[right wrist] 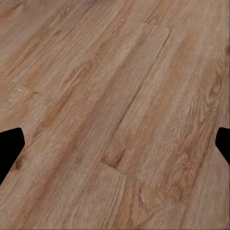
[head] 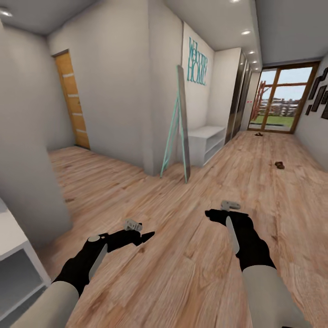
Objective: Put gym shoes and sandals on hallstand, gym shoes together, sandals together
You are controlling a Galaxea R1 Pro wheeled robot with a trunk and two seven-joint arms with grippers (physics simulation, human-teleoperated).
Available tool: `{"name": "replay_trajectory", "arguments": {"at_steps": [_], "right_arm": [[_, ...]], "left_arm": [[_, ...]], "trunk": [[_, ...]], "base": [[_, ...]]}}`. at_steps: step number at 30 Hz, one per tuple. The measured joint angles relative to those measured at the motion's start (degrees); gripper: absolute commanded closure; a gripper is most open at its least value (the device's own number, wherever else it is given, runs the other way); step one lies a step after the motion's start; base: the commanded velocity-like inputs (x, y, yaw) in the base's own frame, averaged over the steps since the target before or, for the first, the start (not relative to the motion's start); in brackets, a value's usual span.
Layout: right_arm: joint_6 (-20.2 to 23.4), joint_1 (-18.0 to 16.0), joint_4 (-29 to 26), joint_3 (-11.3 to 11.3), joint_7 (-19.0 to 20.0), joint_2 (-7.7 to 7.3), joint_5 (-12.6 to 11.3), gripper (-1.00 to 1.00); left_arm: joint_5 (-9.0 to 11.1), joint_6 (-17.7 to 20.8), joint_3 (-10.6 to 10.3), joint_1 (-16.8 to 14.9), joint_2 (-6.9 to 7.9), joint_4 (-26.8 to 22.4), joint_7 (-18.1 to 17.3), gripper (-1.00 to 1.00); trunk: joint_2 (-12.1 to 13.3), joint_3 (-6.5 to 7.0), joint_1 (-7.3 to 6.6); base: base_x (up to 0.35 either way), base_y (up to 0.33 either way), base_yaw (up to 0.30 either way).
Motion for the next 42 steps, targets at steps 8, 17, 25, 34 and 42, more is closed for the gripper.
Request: {"name": "replay_trajectory", "arguments": {"at_steps": [8, 17, 25, 34, 42], "right_arm": [[0.0, -0.03, 0.0, 0.0, 0.0, 0.0, 0.01, -1.0], [0.0, -0.02, 0.0, 0.0, 0.0, 0.0, 0.05, -1.0], [0.0, 0.0, 0.0, 0.0, 0.06, 0.0, 0.08, -1.0], [-0.02, -0.02, 0.04, 0.01, 0.08, 0.0, 0.1, -1.0], [0.01, -0.01, 0.03, 0.07, 0.07, 0.07, -0.1, -1.0]], "left_arm": [[0.23, 0.0, 0.02, 0.0, 0.0, 0.23, 0.11, -1.0], [0.49, -0.01, 0.12, 0.0, 0.0, 0.26, 0.11, -1.0], [3.52, -0.01, 0.51, 0.0, 0.15, 0.3, 0.19, -1.0], [3.8, -0.01, 0.55, 0.01, 0.19, 0.33, 0.19, -1.0], [3.81, -0.01, 0.54, 0.0, 0.18, 0.42, 0.19, -1.0]], "trunk": [[0.0, 0.34, 0.0], [0.0, 0.67, 0.0], [0.0, 1.0, 0.0], [0.0, 1.12, 0.0], [0.0, 1.13, 0.0]], "base": [[0.299, -0.258, -0.281], [0.302, -0.23, -0.286], [0.322, -0.187, -0.283], [0.339, -0.156, -0.067], [0.34, -0.148, -0.113]]}}
